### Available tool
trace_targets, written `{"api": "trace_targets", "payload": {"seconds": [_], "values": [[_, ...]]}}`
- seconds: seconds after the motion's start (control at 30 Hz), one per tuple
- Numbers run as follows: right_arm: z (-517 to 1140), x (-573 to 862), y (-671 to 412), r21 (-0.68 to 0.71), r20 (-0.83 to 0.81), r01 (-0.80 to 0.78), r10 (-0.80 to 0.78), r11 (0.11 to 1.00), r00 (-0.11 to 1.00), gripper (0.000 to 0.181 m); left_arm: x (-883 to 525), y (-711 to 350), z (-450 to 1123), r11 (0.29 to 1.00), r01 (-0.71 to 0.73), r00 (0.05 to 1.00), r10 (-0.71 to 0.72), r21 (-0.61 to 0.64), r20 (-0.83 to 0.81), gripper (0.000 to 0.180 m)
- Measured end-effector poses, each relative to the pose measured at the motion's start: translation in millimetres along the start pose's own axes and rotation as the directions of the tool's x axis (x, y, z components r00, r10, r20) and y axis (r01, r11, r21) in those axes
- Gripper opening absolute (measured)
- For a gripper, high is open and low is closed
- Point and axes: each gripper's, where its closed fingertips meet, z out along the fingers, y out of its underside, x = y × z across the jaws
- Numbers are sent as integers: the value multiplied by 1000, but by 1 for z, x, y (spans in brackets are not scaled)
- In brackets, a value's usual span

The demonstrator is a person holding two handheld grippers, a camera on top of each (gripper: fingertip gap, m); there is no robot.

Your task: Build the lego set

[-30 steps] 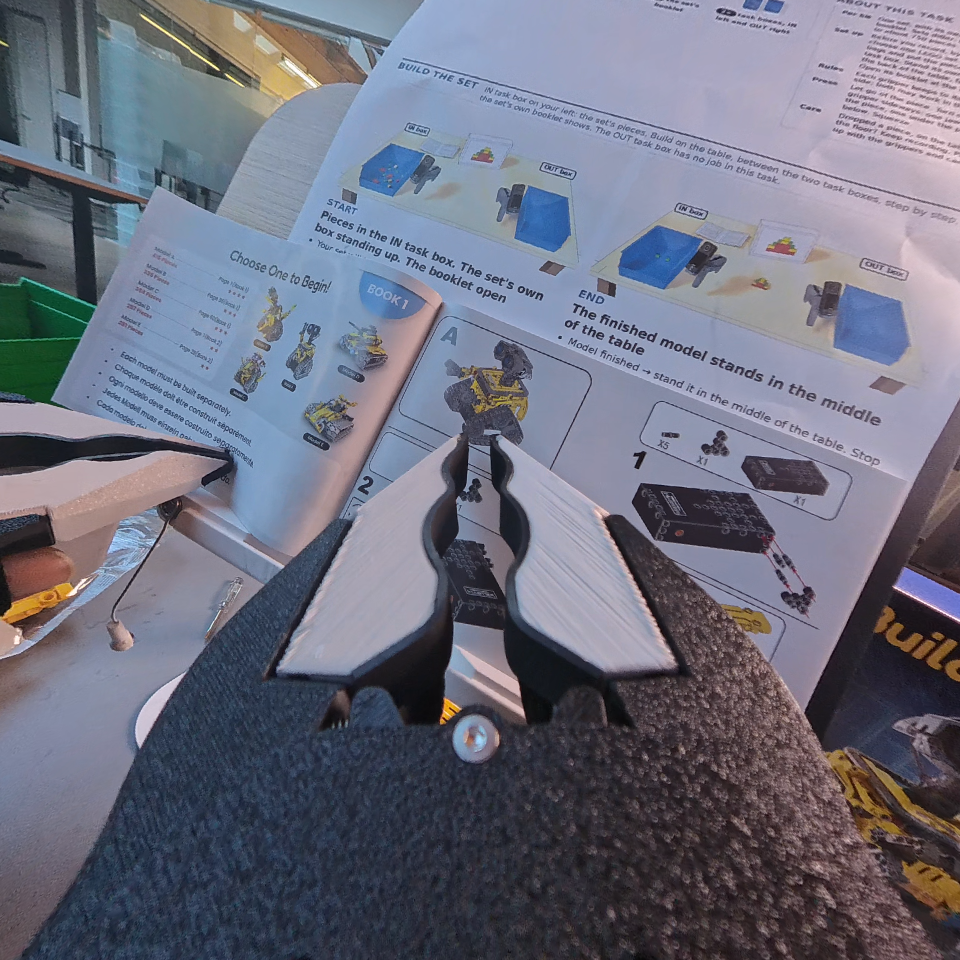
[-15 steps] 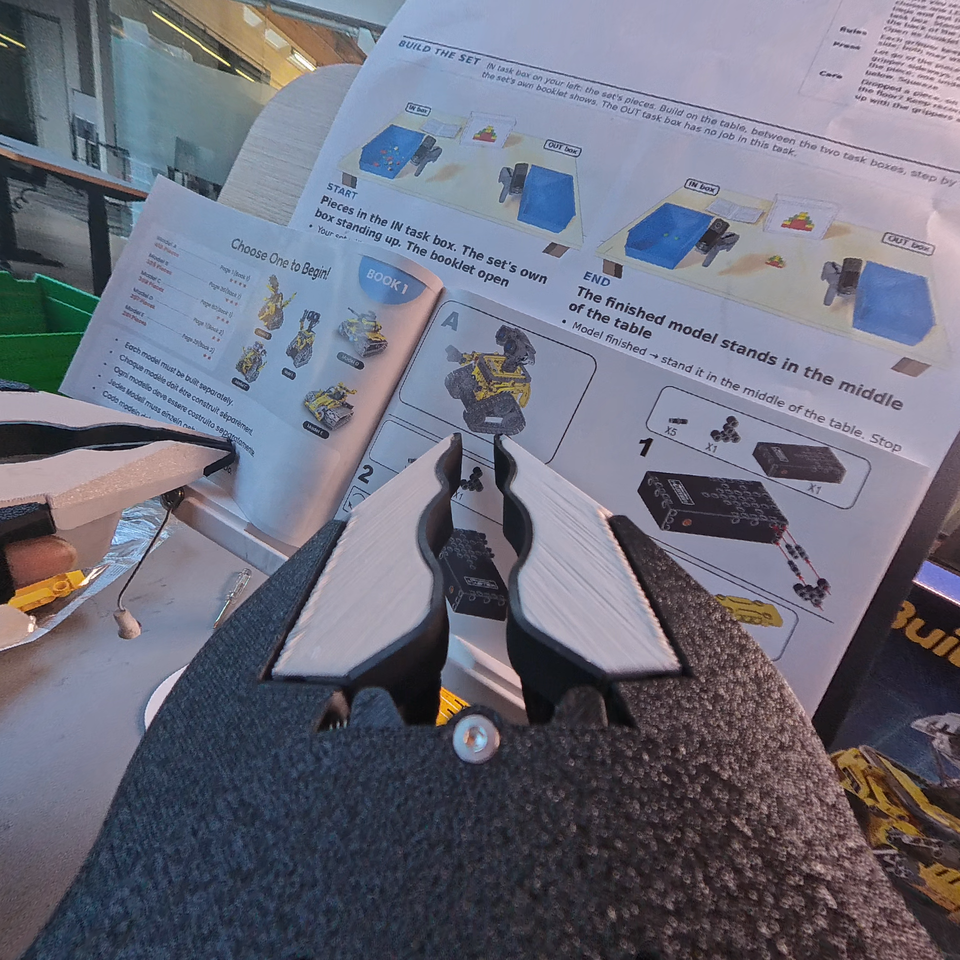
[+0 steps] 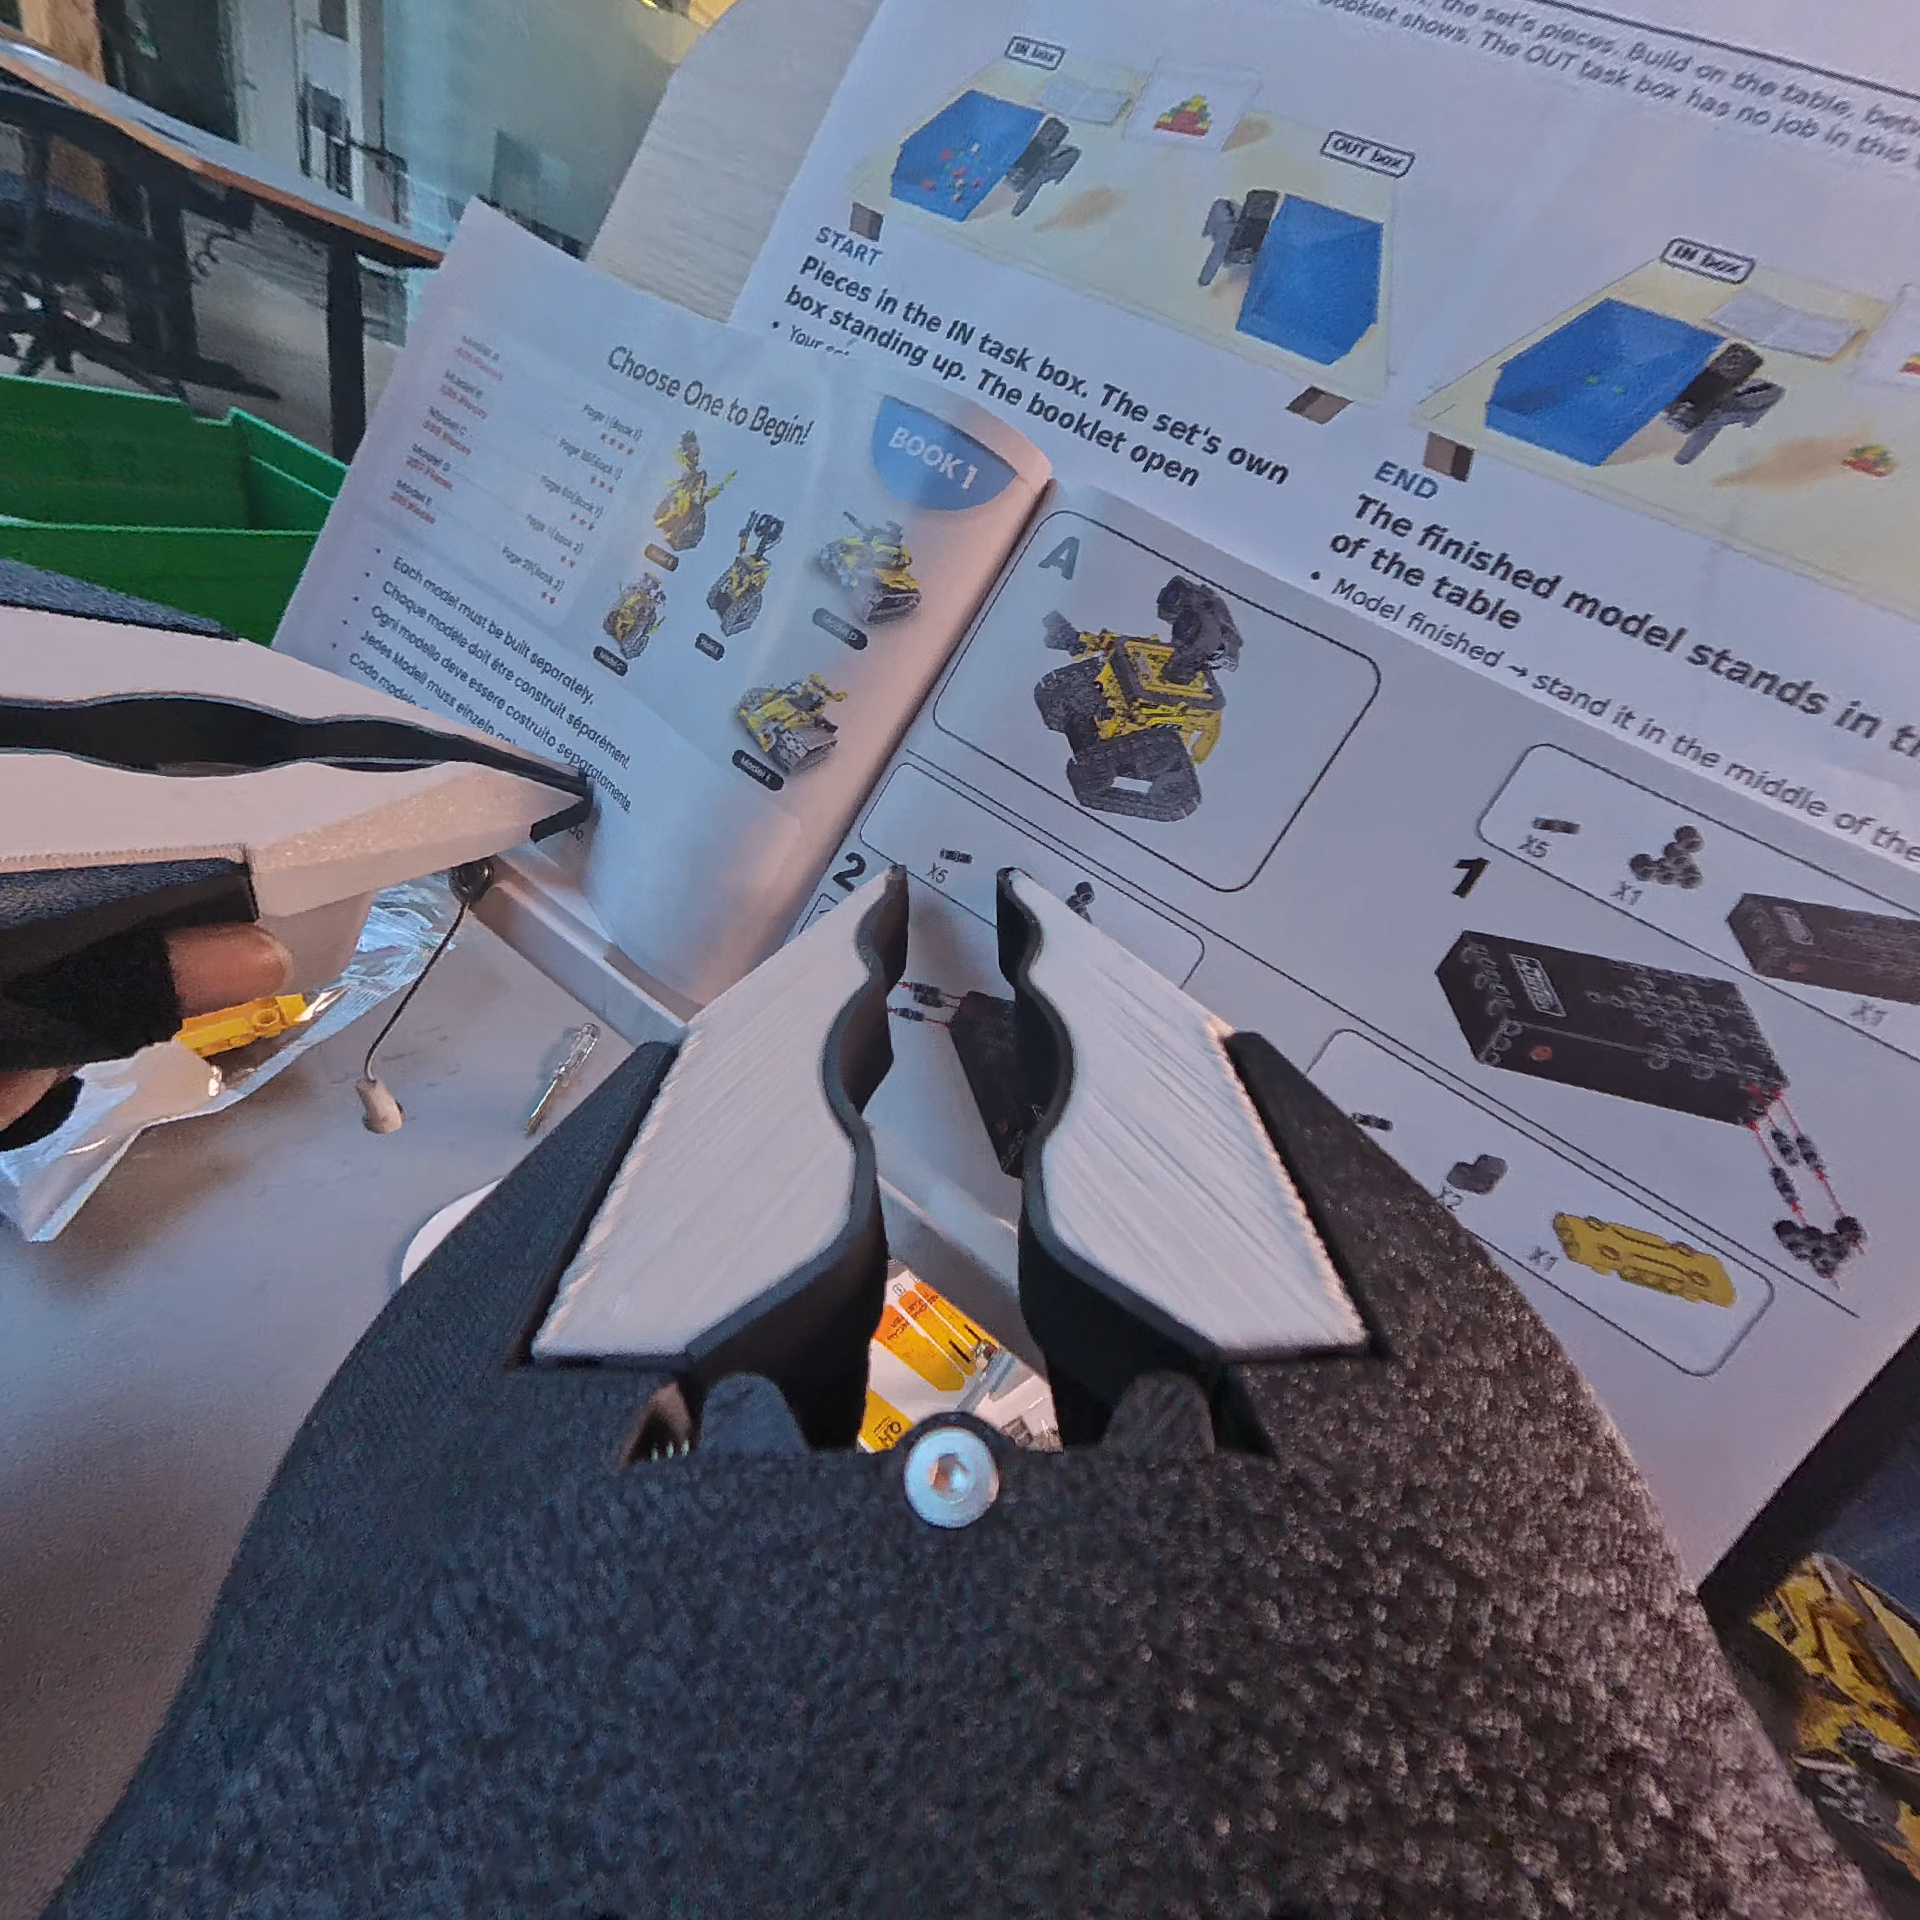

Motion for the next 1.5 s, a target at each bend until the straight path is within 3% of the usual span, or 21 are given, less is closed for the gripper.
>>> {"api": "trace_targets", "payload": {"seconds": [0.47,0.67,0.97,1.5], "values": [[-24,6,27,-151,42,257,-253,955,966,19,0,0,1,1000,9,1000,-9,3,-5,0],[-40,29,30,-109,-28,140,-144,984,989,18,1,0,0,1000,8,1000,-8,-4,-6,2],[-53,100,-9,106,-245,8,18,994,969,4,1,0,0,1000,3,1000,-3,0,-5,3],[-41,127,7,68,-310,17,5,998,951,0,0,1,-1,1000,-7,1000,7,14,0,1]]}}
